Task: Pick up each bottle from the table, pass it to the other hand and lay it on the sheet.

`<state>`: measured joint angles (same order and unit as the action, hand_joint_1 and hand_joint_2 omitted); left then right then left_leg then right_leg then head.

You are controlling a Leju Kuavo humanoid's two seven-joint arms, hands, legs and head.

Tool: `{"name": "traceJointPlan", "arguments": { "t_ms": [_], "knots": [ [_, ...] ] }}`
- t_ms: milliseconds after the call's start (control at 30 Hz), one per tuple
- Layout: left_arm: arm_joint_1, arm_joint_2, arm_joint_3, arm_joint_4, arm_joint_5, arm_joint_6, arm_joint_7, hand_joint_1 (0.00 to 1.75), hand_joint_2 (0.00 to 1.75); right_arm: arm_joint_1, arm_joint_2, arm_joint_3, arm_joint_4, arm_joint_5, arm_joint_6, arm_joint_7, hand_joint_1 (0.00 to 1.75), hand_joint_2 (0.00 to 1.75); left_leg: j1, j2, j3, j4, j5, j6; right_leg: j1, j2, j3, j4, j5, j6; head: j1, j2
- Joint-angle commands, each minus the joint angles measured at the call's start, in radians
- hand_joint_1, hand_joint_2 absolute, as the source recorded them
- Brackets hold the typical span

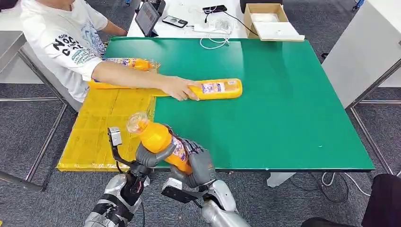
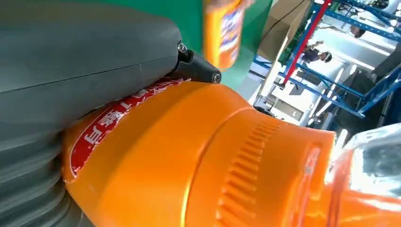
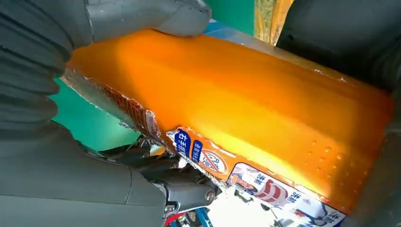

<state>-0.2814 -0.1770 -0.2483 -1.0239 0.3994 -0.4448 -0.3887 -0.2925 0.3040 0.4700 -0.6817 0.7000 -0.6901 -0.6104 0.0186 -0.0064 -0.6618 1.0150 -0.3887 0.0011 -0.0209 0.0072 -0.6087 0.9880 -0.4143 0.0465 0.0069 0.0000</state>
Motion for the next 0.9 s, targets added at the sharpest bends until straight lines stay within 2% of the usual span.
{"name": "traceJointPlan", "arguments": {
  "t_ms": [33, 100, 133, 200, 233, 267, 300, 400, 567, 633, 667, 833, 867, 900],
  "knots": [
    [-0.057, -0.028, -0.02, 0.001, 0.005, 0.0, 0.008, 1.75, 1.75, 0.009, -0.008, 0.019, 0.041, 0.015, -0.008, -0.003, 1.19, 1.75, 0.001, -0.003, 0.003, 0.0, -0.001, 0.001, 0.001, -0.004, 0.004, 0.0, -0.002, -0.002, 0.0, 0.0],
    [-0.057, -0.028, -0.02, 0.001, 0.005, 0.0, 0.008, 1.75, 1.75, 0.009, -0.008, 0.019, 0.041, 0.015, -0.008, -0.003, 1.19, 1.75, 0.001, -0.003, 0.004, 0.0, -0.002, 0.001, 0.001, -0.004, 0.005, 0.0, -0.002, -0.002, 0.0, 0.0],
    [-0.057, -0.028, -0.02, 0.001, 0.005, 0.0, 0.008, 1.75, 1.75, 0.009, -0.008, 0.019, 0.041, 0.015, -0.008, -0.003, 0.89, 1.75, 0.001, -0.003, 0.002, 0.0, -0.001, 0.001, 0.001, -0.004, 0.003, -0.001, -0.002, -0.002, 0.0, 0.0],
    [-0.057, -0.028, -0.02, 0.001, 0.005, 0.0, 0.008, 1.75, 1.75, 0.009, -0.008, 0.019, 0.041, 0.015, -0.008, -0.003, 0.89, 1.75, 0.001, -0.003, 0.004, 0.0, -0.002, 0.001, 0.001, -0.004, 0.006, 0.0, -0.003, -0.002, 0.0, 0.0],
    [-0.056, -0.03, -0.013, -0.002, 0.013, 0.001, 0.009, 1.75, 1.75, 0.016, -0.008, 0.0, 0.023, 0.036, -0.008, 0.005, 0.0, 1.75, 0.001, -0.003, 0.003, 0.0, -0.001, 0.001, 0.001, -0.004, 0.004, 0.0, -0.002, -0.002, 0.0, 0.0],
    [-0.052, -0.033, -0.006, -0.013, 0.021, 0.011, 0.01, 1.75, 1.75, 0.021, 0.004, -0.031, 0.021, 0.034, -0.008, -0.011, 0.0, 1.75, 0.0, -0.002, 0.002, 0.0, -0.001, 0.001, 0.001, -0.003, 0.003, 0.0, -0.001, -0.001, 0.0, 0.0],
    [-0.051, -0.033, -0.002, -0.023, 0.02, 0.02, 0.012, 1.75, 1.75, 0.021, 0.003, -0.037, 0.013, 0.041, -0.008, -0.009, 0.0, 0.0, 0.0, -0.003, 0.004, 0.0, -0.002, 0.001, 0.001, -0.004, 0.006, 0.0, -0.003, -0.002, 0.0, 0.0],
    [-0.053, -0.038, 0.026, -0.062, -0.013, 0.103, -0.007, 1.75, 1.75, 0.031, -0.005, -0.035, -0.053, -0.051, 0.032, -0.02, 0.0, 0.0, 0.0, -0.003, 0.002, 0.001, -0.001, 0.001, 0.001, -0.003, 0.004, 0.0, -0.002, -0.002, 0.0, 0.0],
    [-0.111, -0.039, 0.084, -0.106, -0.213, 0.379, -0.096, 1.75, 1.75, 0.082, -0.048, -0.022, -0.308, -0.164, 0.112, -0.004, 0.0, 0.0, 0.001, -0.004, -0.001, 0.001, 0.0, 0.001, 0.001, -0.004, 0.001, 0.001, -0.001, -0.002, 0.0, 0.0],
    [-0.151, -0.036, 0.121, -0.098, -0.311, 0.524, -0.143, 1.75, 1.75, 0.094, -0.056, -0.014, -0.382, -0.179, 0.113, -0.002, 0.0, 0.0, 0.001, -0.002, 0.001, 0.002, -0.001, 0.001, 0.001, -0.003, 0.002, 0.001, -0.002, -0.002, 0.001, 0.0],
    [-0.174, -0.03, 0.138, -0.089, -0.402, 0.654, -0.185, 1.75, 1.75, 0.097, -0.057, -0.01, -0.41, -0.195, 0.115, -0.014, 0.0, 0.0, 0.001, -0.002, 0.0, 0.001, -0.001, 0.001, 0.001, -0.002, 0.001, 0.001, -0.001, -0.002, 0.0, 0.0],
    [-0.192, -0.024, 0.16, -0.07, -0.399, 0.641, -0.186, 1.75, 1.75, 0.099, -0.059, 0.0, -0.426, -0.2, 0.12, -0.001, 0.0, 0.0, 0.0, -0.001, 0.003, 0.0, -0.001, 0.001, 0.001, -0.002, 0.004, 0.0, -0.001, -0.002, 0.0, 0.0],
    [-0.195, -0.024, 0.165, -0.064, -0.46, 0.726, -0.216, 1.75, 1.75, 0.097, -0.057, 0.002, -0.423, -0.213, 0.114, -0.011, 0.0, 0.0, 0.0, -0.002, 0.002, 0.0, 0.0, 0.001, 0.001, -0.002, 0.003, 0.0, -0.001, -0.001, 0.0, 0.0],
    [-0.205, -0.023, 0.178, -0.053, -0.475, 0.752, -0.225, 1.75, 1.75, 0.092, -0.057, 0.007, -0.423, -0.227, 0.121, -0.017, 0.0, 0.0, 0.0, -0.003, 0.004, 0.0, -0.001, 0.001, 0.001, -0.003, 0.006, 0.0, -0.002, -0.002, 0.0, 0.0]
  ]
}}
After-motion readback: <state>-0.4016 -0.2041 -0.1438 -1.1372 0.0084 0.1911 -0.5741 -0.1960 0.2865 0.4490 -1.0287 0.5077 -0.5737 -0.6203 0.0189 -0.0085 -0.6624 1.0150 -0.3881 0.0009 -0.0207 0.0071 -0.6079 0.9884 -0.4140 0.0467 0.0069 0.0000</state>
